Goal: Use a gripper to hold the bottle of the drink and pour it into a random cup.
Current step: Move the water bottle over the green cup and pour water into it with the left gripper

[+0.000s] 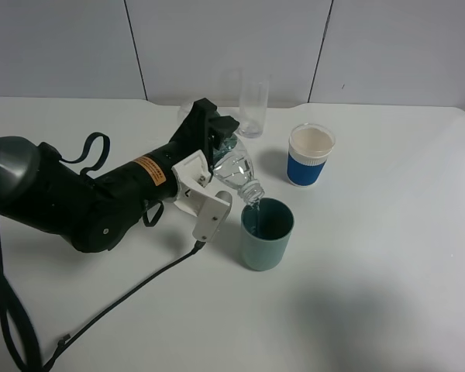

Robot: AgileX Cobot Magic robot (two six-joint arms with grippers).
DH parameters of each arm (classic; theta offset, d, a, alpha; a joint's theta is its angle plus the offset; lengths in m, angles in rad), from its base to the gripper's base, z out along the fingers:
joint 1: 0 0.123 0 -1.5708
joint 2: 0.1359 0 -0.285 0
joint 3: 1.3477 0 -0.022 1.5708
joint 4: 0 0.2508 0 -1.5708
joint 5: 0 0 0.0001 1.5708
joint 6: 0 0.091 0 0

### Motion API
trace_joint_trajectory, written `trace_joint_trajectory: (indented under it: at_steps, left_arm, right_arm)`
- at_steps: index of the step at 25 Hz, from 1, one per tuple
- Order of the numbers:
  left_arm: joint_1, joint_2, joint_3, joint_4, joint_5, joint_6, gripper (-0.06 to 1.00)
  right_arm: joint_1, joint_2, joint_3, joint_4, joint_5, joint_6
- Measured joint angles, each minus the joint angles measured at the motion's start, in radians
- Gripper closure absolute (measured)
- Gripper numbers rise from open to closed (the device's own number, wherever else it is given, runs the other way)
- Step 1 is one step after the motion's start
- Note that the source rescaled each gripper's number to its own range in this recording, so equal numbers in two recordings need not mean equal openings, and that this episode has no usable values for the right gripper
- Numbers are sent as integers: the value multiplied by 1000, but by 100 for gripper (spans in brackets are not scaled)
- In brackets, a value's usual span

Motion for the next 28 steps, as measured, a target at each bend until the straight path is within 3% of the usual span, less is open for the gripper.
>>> trace_joint_trajectory:
  at_steps: [28]
  left_arm:
    - [0, 0, 0, -5, -7, 57, 92]
  right_arm:
    - [0, 0, 0, 0, 0, 0]
